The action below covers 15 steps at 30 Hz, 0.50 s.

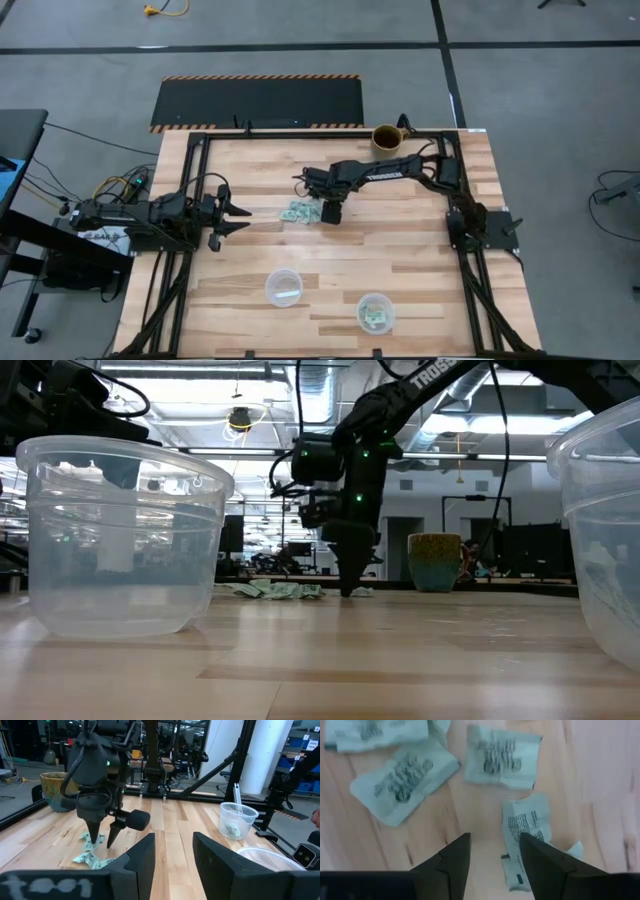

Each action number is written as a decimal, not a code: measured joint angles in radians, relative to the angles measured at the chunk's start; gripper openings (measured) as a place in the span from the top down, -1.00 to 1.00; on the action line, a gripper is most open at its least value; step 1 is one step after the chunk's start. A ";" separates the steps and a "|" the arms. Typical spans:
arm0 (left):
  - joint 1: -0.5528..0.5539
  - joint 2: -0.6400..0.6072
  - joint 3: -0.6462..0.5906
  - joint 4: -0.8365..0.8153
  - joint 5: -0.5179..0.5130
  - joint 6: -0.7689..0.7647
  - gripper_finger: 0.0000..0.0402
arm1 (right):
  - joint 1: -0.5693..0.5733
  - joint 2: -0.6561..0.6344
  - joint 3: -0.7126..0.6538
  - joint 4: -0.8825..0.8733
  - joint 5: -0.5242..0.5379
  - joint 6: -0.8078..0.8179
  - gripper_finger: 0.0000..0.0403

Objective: Pick and place items into bin
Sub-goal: Put the stevia packet into the right transparent bin

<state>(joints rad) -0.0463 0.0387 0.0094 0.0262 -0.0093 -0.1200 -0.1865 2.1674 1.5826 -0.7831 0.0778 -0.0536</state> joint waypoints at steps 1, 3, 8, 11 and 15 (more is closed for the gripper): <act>0.000 0.000 0.000 0.000 0.000 0.000 0.40 | -0.002 0.000 0.000 0.006 0.000 0.000 0.19; 0.000 0.000 0.000 0.000 0.000 0.000 0.40 | -0.006 0.000 0.000 0.001 0.000 0.000 0.21; 0.000 0.000 0.000 0.000 0.000 0.000 0.40 | -0.012 0.000 0.000 0.009 0.000 0.000 0.33; 0.000 0.000 0.000 0.000 0.000 0.000 0.40 | -0.013 0.000 0.000 0.006 0.001 0.000 0.48; 0.000 0.000 0.000 0.000 0.000 0.000 0.40 | -0.013 0.000 0.000 -0.005 -0.001 0.009 0.78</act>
<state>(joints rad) -0.0460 0.0387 0.0095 0.0263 -0.0097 -0.1200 -0.1993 2.1674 1.5826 -0.7879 0.0765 -0.0445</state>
